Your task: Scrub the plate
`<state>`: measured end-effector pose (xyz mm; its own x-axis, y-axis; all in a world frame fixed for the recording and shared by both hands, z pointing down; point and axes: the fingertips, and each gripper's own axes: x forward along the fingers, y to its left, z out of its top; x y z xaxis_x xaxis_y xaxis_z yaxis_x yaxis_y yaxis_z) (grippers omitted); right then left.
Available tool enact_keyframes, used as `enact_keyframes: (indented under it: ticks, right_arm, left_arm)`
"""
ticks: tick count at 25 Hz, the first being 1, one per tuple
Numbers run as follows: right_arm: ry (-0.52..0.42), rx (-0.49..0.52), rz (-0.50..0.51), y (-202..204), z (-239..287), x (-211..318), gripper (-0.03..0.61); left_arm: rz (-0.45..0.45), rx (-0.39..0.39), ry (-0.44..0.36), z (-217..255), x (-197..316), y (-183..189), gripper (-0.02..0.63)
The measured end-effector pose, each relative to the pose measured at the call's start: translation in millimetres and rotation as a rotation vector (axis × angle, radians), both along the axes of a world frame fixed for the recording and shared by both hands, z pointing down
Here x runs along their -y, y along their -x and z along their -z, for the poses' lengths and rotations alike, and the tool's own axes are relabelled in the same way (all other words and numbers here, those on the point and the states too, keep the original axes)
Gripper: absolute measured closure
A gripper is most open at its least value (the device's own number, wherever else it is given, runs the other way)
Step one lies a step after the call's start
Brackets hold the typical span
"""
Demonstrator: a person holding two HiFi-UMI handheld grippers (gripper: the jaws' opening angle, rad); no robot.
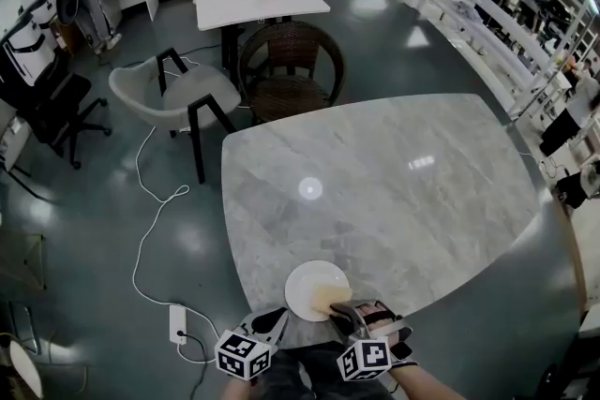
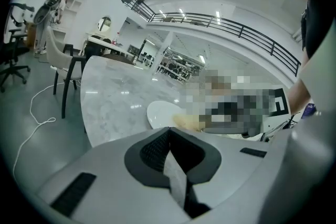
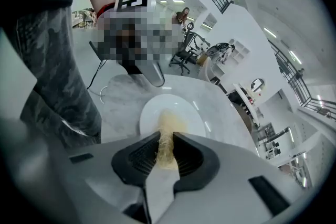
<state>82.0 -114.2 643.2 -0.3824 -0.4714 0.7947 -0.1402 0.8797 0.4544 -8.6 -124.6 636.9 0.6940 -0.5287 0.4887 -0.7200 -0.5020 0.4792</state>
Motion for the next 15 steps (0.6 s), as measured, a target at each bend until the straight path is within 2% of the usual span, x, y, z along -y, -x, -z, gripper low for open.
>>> enact_keyframes:
  ticks: [9, 15]
  right_arm:
    - [0.069, 0.082, 0.025, 29, 4, -29, 0.502]
    - [0.092, 0.126, 0.052, 49, 6, -23, 0.502]
  left_arm:
    - [0.018, -0.021, 0.002, 2, 0, 1, 0.603]
    - [0.036, -0.016, -0.009, 2, 0, 6, 0.603]
